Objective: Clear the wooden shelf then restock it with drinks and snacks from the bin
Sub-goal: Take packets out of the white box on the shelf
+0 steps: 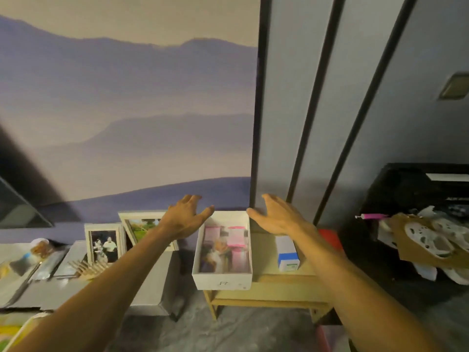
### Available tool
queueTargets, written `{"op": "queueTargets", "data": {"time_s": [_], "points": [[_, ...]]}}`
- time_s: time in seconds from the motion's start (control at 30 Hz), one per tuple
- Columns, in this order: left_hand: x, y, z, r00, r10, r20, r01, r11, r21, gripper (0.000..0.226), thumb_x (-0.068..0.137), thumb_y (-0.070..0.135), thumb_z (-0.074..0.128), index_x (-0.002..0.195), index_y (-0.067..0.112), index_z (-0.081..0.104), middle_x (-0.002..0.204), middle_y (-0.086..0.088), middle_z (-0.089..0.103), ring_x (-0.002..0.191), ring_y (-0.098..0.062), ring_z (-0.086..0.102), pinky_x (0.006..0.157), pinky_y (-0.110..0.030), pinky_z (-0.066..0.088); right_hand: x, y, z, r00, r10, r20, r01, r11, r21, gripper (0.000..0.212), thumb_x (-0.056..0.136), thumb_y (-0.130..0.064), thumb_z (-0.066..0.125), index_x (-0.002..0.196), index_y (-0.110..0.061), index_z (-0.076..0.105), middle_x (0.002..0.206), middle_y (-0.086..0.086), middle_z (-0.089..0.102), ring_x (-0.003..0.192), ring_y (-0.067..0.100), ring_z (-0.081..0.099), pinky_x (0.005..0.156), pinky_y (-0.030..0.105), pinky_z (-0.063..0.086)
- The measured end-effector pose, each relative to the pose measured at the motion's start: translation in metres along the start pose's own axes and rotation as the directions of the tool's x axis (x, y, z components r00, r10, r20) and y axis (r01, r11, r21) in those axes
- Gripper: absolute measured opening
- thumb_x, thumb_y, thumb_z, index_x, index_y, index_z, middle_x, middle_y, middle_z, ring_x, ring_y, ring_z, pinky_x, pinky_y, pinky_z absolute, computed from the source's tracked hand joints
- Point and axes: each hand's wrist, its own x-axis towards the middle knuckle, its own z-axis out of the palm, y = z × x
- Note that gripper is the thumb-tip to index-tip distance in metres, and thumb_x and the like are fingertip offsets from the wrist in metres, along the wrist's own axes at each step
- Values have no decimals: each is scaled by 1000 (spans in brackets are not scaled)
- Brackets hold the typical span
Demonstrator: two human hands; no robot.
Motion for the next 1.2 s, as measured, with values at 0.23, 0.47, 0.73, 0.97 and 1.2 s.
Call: {"op": "queueTargets", "data": {"time_s": [0.23, 0.47, 0.73, 0.97, 1.2], "points": [[116, -67, 73, 973, 59, 221, -63, 998, 13, 87, 94, 79, 43, 162, 25, 30, 168, -5, 35, 149, -31, 40, 122, -50, 31, 118, -2, 109, 988, -2, 157, 16, 996, -88, 78, 99, -71, 50, 157, -19, 41, 160, 7, 47, 143, 31, 51, 113, 45, 46], [201, -115, 189, 927, 171, 334, -203, 977, 63, 97, 87, 67, 71, 162, 23, 28, 167, -3, 34, 145, -29, 48, 115, -41, 42, 229, 40, 238, 926, -109, 361, 129, 991, -32, 89, 98, -63, 62, 165, -15, 28, 172, 5, 30, 154, 28, 37, 123, 43, 35], [255, -124, 287, 886, 238, 397, -367, 885, 288, 105, 73, 72, 77, 152, 14, 40, 158, -12, 44, 142, -33, 49, 116, -52, 44, 284, 81, 346, 896, -77, 436, 142, 983, -117, 112, 83, -51, 85, 167, -18, 18, 173, 8, 21, 159, 34, 24, 129, 53, 25], [266, -120, 293, 932, 233, 278, -357, 724, 591, 46, 106, 38, 49, 144, 13, 54, 147, -11, 54, 128, -29, 60, 111, -48, 43, 289, 93, 372, 946, -61, 319, 165, 936, -311, 124, 67, -53, 96, 163, -19, 23, 164, 8, 32, 146, 33, 41, 123, 50, 39], [265, -118, 303, 932, 154, 328, -322, 767, 554, 56, 99, 43, 63, 146, 15, 50, 147, -7, 57, 133, -27, 57, 118, -44, 44, 281, 87, 360, 965, -65, 255, 151, 932, -331, 99, 77, -52, 90, 154, -17, 38, 155, 8, 48, 140, 33, 49, 122, 49, 40]]}}
